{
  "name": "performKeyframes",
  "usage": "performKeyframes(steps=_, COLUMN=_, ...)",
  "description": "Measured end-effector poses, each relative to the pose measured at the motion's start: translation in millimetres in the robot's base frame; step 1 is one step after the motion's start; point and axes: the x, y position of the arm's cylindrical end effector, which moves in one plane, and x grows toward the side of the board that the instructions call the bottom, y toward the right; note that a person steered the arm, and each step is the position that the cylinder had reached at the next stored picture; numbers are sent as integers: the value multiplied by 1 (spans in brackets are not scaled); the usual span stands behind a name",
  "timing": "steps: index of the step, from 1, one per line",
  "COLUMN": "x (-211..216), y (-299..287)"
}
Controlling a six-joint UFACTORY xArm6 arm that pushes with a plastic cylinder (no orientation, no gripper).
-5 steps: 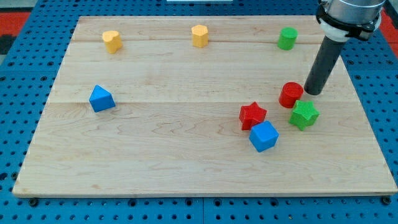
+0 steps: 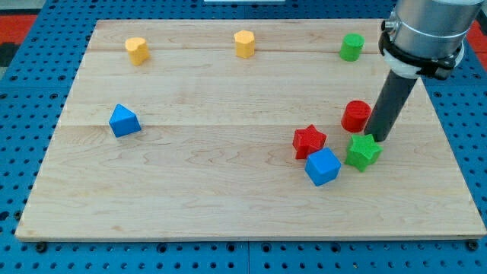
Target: Push the green star towards the blue cube
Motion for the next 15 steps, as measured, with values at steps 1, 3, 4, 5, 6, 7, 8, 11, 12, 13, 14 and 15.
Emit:
performKeyframes(steps=1, x=12, y=-9)
performKeyframes(steps=3, x=16, y=-45)
performKeyframes(steps=4, x=16, y=-78)
performKeyframes(steps=5, x=16, y=-106)
performKeyframes(steps=6, x=17, y=-130)
performKeyframes(steps=7, x=31, y=-122)
performKeyframes(steps=8, x=36, y=-95)
performKeyframes(steps=11, x=47, y=-66)
performKeyframes(steps=12, x=56, y=-49)
performKeyframes(steps=13, x=64, y=-36)
performKeyframes(steps=14, x=65, y=-36)
performKeyframes(steps=15, x=57, y=-41)
